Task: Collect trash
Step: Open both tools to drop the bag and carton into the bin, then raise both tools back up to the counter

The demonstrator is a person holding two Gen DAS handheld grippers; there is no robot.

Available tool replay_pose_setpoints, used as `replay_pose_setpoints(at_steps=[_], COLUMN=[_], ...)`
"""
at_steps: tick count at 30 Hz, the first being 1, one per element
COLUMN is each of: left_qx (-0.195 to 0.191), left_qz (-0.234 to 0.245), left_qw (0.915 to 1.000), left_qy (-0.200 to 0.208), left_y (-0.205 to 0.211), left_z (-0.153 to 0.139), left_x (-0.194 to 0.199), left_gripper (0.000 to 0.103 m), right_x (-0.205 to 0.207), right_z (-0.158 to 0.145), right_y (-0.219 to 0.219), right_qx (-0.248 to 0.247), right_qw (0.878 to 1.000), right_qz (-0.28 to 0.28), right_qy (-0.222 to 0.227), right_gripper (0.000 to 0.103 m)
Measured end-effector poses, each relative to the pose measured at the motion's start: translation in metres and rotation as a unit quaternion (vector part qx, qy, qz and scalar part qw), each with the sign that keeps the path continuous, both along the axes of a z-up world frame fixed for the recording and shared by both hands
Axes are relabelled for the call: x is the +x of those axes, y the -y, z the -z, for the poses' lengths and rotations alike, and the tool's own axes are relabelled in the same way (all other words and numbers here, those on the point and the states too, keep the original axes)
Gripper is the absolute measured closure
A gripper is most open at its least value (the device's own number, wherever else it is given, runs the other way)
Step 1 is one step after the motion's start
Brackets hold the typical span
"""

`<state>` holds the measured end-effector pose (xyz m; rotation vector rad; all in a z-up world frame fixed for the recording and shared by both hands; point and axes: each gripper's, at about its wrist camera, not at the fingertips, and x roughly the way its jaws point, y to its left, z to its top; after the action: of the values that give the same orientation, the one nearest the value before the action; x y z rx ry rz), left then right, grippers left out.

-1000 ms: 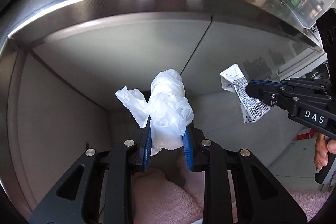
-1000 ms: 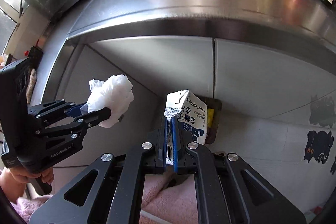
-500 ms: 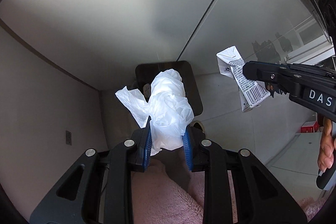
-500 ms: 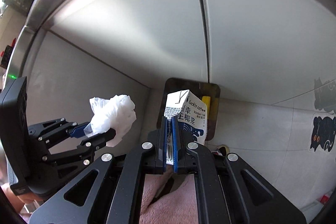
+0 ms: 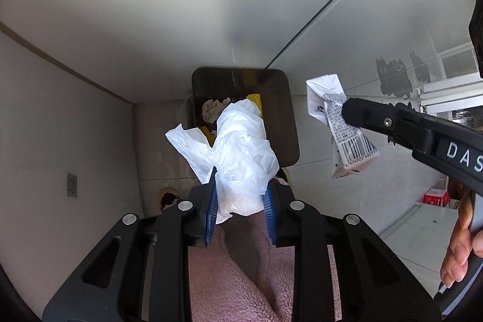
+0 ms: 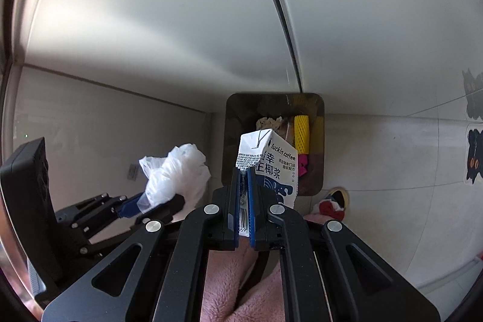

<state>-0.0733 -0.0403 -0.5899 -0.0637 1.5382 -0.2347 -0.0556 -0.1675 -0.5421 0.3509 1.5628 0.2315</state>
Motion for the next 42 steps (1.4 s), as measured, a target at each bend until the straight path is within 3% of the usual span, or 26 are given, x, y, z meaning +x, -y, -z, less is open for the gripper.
replay_pose_setpoints(at_steps=[8, 15, 17, 18, 19, 21, 22, 24, 29, 36, 42], left_qx=[0.000, 0.013, 0.014, 0.012, 0.011, 0.016, 0.018, 0.016, 0.007, 0.001, -0.017], left_qz=[0.002, 0.007, 0.003, 0.001, 0.000, 0.005, 0.009, 0.015, 0.017, 0.021, 0.002], left_qw=[1.0000, 0.9999, 0.9999, 0.9999, 0.9999, 0.9998, 0.9997, 0.9996, 0.9994, 0.9969, 0.9910], left_qy=[-0.008, 0.000, -0.001, -0.003, -0.001, 0.009, 0.014, 0.020, 0.029, 0.075, 0.133], left_y=[0.004, 0.003, -0.001, -0.004, -0.006, -0.008, -0.008, -0.008, -0.010, -0.019, -0.029], left_z=[0.006, -0.002, -0.005, -0.006, -0.010, -0.020, -0.026, -0.038, -0.070, -0.134, -0.205], left_x=[0.015, 0.020, 0.021, 0.022, 0.021, 0.019, 0.018, 0.016, 0.013, 0.010, 0.011], left_gripper=[0.074, 0.053, 0.051, 0.047, 0.041, 0.032, 0.028, 0.026, 0.018, 0.010, 0.009], right_x=[0.019, 0.026, 0.026, 0.026, 0.024, 0.023, 0.022, 0.020, 0.018, 0.012, 0.010], right_z=[0.011, 0.007, 0.008, 0.007, 0.003, -0.005, -0.009, -0.022, -0.053, -0.105, -0.163], right_y=[-0.001, -0.003, -0.002, -0.004, -0.004, -0.001, 0.000, 0.002, 0.008, 0.016, 0.029], right_qx=[-0.005, -0.012, -0.021, -0.022, -0.025, -0.031, -0.034, -0.047, -0.055, -0.046, -0.033], right_qw=[1.000, 1.000, 0.999, 0.999, 0.999, 0.999, 0.999, 0.999, 0.998, 0.999, 0.997], right_qz=[0.014, 0.016, 0.016, 0.021, 0.027, 0.028, 0.026, 0.019, 0.013, 0.012, 0.020], right_qy=[-0.009, -0.014, -0.018, -0.018, -0.014, -0.011, -0.011, -0.005, 0.012, 0.023, 0.067], right_gripper=[0.097, 0.093, 0.069, 0.038, 0.029, 0.029, 0.024, 0.015, 0.005, 0.004, 0.004])
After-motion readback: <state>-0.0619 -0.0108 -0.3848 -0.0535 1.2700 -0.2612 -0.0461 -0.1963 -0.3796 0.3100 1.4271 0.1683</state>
